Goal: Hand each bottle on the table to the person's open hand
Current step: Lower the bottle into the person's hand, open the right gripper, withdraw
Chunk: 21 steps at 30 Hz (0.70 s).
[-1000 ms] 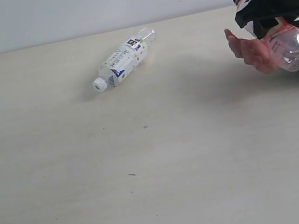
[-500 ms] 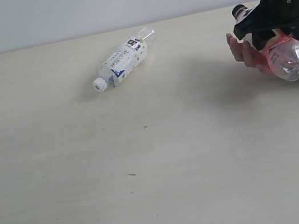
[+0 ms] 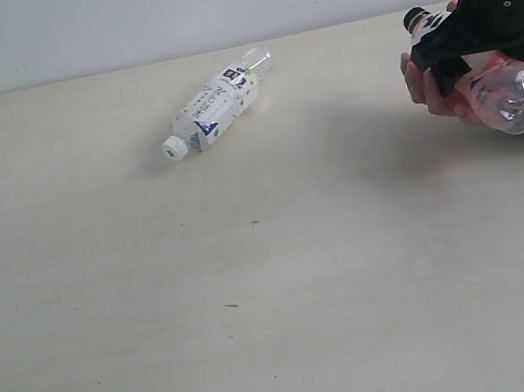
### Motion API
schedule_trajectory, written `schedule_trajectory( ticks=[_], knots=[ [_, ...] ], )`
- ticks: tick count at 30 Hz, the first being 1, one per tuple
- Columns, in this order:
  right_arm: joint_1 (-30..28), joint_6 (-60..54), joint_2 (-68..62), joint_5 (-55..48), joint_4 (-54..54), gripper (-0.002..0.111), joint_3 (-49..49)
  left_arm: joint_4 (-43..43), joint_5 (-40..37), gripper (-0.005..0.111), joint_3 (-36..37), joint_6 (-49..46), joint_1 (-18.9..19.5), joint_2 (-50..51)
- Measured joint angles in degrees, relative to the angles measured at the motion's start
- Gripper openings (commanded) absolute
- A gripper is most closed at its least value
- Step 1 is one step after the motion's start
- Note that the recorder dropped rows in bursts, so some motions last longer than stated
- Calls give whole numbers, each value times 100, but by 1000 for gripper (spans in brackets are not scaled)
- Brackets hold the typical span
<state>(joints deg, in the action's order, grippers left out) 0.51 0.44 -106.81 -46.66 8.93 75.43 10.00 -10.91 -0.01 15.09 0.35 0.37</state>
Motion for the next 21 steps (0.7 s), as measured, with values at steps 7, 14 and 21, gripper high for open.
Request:
schedule_trajectory(
  ticks=[7, 14, 21],
  knots=[
    [0, 0, 0, 0, 0, 88, 0, 0, 0, 0, 0, 0, 0, 0],
    [0, 117, 1146, 13, -172, 63, 258, 0, 0, 0, 0, 0, 0, 0],
    [0, -136, 2899, -325, -527, 2, -117, 0, 0, 0, 0, 0, 0, 0]
  ],
)
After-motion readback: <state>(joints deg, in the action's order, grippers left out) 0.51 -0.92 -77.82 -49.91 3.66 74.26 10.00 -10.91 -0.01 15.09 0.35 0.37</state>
